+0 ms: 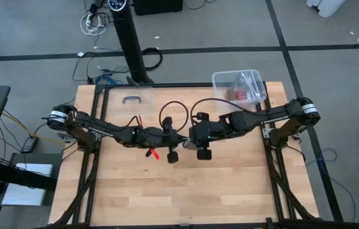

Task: Roll bandage
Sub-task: Close the transparent zip bag

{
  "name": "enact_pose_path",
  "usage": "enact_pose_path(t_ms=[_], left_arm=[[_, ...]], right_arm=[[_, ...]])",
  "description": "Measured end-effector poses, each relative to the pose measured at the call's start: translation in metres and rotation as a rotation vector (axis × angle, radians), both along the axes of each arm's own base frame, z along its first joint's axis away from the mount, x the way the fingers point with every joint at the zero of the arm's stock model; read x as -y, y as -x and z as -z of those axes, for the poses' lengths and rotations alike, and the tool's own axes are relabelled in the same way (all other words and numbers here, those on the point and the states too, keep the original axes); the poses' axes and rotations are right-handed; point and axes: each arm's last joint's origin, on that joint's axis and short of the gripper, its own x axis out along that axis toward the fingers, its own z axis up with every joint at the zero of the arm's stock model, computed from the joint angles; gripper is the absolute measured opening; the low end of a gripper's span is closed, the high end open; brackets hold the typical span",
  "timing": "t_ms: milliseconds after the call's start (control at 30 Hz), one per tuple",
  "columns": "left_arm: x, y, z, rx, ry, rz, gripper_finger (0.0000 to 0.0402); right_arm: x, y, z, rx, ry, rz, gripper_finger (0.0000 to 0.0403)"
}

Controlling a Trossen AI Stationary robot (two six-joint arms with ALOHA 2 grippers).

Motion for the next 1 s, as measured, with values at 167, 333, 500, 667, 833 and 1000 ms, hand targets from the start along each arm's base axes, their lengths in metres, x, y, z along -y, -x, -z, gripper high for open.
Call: enact_pose_path(t_ms=[167,333,500,667,833,1000], left_arm=[[0.0,-0.0002,-0.0009,0.008,0.0,0.0,0.0003],[0.0,-0.0002,-0.0009,0.009,0.0,0.0,0.0003],[0.0,-0.0002,-0.001,0.01,0.0,0.0,0.0003],[0.0,-0.0002,-0.0009,0.008,-0.004,-0.001,0.0003],[0.0,-0.0001,-0.001,0.009,-0.004,0.0,0.0003],[-0.0001,0.0001,-0.0006,0.003,-0.004,-0.001,0.0003]], right_arm=[[0.0013,-0.0004,-0.0002,0.0,0.002,-0.013,0.0082],[0.0012,-0.001,-0.0007,0.007,0.005,-0.018,0.0051],[0.0012,-0.0004,-0.0001,-0.004,0.016,-0.031,0.0019],[0.0015,0.0015,0.0013,-0.03,0.018,-0.031,0.0014],[0.0023,0.0062,0.0049,-0.088,0.018,-0.015,0.0013],[0.0011,0.0077,0.0053,-0.095,0.047,0.007,0.0007]])
